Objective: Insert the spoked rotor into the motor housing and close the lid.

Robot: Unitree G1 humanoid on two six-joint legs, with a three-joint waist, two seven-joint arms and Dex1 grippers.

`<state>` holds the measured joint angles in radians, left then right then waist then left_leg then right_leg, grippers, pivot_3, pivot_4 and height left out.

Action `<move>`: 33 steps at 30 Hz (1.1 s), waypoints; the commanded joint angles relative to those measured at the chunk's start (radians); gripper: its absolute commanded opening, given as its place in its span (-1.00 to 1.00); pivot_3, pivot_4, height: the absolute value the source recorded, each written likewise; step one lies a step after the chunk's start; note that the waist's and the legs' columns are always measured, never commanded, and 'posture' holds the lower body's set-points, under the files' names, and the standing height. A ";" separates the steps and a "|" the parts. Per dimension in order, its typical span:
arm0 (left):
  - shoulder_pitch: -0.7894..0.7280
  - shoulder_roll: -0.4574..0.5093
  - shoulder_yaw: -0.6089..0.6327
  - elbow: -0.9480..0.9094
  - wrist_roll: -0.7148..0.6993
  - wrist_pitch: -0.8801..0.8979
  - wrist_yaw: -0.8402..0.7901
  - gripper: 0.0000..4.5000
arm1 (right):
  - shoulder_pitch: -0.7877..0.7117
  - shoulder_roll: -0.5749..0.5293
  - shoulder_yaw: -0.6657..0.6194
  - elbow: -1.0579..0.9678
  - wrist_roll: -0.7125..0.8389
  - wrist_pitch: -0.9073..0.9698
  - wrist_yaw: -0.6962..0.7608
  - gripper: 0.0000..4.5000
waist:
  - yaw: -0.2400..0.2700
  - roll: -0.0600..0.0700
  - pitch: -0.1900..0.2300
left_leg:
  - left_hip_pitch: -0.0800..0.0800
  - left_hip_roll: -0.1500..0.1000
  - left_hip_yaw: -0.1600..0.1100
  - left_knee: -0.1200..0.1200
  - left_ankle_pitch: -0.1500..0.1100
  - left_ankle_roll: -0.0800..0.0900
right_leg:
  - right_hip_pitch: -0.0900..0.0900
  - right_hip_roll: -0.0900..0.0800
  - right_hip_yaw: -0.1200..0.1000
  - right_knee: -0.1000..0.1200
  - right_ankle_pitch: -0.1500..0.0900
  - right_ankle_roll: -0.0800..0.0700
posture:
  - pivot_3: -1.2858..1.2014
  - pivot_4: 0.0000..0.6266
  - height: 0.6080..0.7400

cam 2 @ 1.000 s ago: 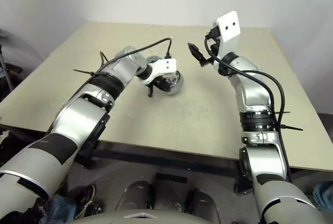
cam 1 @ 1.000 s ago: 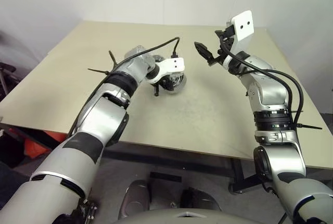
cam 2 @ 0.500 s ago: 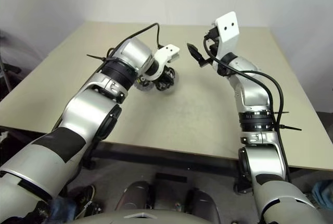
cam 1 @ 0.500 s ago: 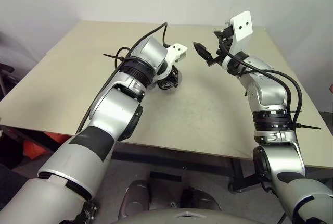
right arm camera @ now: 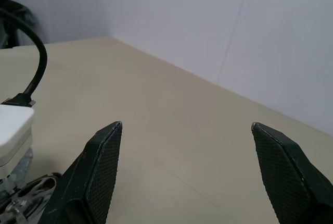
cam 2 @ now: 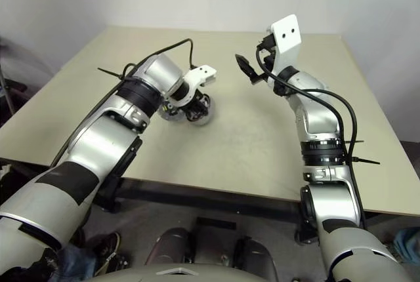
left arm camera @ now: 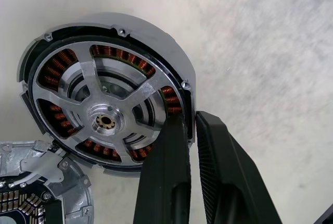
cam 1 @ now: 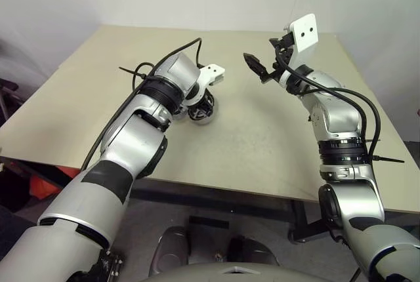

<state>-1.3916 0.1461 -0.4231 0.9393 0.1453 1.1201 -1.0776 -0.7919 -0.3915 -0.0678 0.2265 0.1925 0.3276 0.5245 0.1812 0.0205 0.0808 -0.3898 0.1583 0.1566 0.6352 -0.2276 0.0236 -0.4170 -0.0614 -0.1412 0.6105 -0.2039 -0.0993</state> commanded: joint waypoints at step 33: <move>0.177 -0.032 0.689 -0.572 -0.409 -0.266 0.460 0.00 | 0.054 -0.008 -0.025 0.028 -0.037 -0.062 -0.043 1.00 | -0.028 0.005 -0.003 | 0.004 -0.003 0.000 -0.001 0.000 0.001 | 0.007 -0.004 -0.001 -0.001 -0.002 -0.003 | 0.03 -1.00 1.00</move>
<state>-1.2564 0.0903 0.2020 0.4482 -0.2285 0.8664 -0.6767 -0.7359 -0.3945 -0.0891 0.2649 0.1581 0.2708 0.4856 0.1529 0.0251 0.0781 -0.3842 0.1549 0.1568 0.6332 -0.2280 0.0244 -0.4072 -0.0649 -0.1422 0.6084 -0.2062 -0.1025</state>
